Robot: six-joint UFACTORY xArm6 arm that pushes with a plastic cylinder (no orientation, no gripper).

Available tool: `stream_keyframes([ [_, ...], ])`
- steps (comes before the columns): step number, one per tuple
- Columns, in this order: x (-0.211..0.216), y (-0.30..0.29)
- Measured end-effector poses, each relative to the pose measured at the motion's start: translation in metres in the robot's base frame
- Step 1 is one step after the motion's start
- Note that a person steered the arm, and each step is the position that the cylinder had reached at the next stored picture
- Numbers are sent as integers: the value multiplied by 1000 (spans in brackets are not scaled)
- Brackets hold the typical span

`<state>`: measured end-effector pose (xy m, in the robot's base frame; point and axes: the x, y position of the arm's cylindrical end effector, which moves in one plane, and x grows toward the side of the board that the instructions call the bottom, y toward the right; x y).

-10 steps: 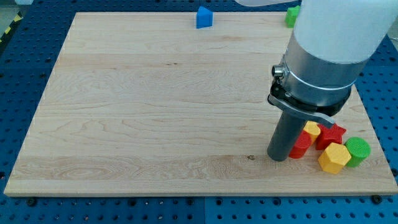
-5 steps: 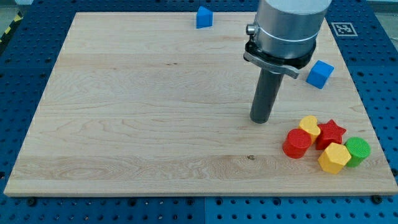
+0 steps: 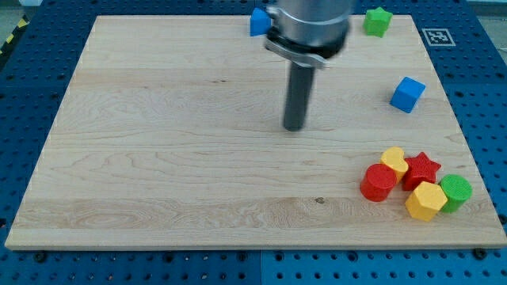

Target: Slide the blue triangle right a bit

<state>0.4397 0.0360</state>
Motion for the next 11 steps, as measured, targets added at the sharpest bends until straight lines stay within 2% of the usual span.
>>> stream_keyframes([
  [1,-56,-44],
  [3,-201,-67],
  [4,-235,-67],
  [5,-236,-65],
  [7,-239,-21],
  [11,-231,-27],
])
